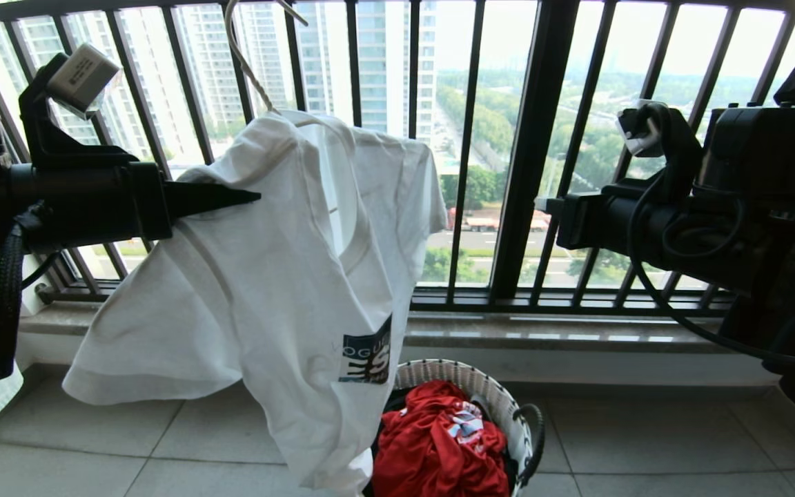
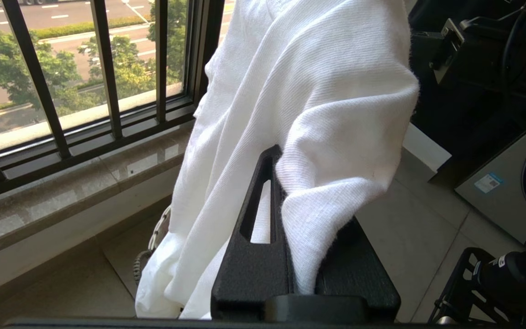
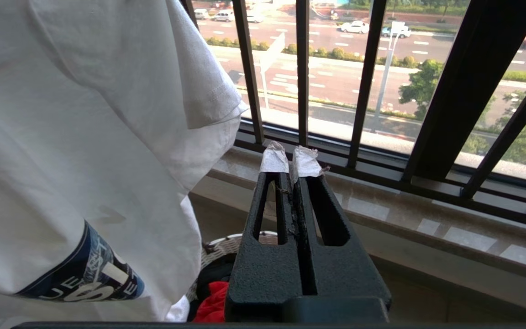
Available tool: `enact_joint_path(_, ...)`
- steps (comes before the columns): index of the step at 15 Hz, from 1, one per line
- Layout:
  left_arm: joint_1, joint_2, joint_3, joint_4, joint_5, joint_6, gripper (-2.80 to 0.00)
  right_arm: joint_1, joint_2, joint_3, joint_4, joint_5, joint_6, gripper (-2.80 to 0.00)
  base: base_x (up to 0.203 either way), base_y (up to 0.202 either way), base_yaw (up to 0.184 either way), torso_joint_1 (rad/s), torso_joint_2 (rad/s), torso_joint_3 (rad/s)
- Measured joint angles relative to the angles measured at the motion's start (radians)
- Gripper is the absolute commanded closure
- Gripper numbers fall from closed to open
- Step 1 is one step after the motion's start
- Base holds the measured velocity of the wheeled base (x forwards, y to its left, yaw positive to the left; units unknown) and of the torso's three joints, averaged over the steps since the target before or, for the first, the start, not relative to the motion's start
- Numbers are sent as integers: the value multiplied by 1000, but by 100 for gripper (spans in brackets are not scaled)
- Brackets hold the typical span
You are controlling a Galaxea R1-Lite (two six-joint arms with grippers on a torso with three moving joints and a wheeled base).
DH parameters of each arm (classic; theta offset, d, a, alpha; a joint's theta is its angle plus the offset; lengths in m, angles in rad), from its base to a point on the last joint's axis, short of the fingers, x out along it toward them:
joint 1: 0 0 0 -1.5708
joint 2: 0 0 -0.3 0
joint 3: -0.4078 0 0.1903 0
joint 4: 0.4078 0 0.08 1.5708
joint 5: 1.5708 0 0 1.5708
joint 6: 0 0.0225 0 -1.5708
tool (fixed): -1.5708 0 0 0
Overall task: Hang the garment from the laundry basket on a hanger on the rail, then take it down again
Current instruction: Hang the clothes rack on the clothesline
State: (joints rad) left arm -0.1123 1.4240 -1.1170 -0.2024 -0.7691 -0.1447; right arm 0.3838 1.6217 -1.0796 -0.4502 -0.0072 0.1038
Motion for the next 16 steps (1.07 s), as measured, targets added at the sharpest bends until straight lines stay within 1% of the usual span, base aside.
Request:
enact_joint_path(5,-8,-35,22,2,2,0,0,-3,-36,28,-4,-4,-47,0,0,0,0,2,-10,-5)
enact_joint_path(6,-10,-41,24,4,1,0,0,-3,-38,32,-3,-4,-50,0,0,0,0,11,-185,-198)
enact_joint_path(9,-26,-66,38,-1,1,1,0,-7,-43,50,-7,-5,-61,0,0,0,0,34,-222,-312)
enact_joint_path(16,-30,-92,42,2,3,1,0,-8,-43,56,-10,-5,-62,0,0,0,0,108,-485,-324)
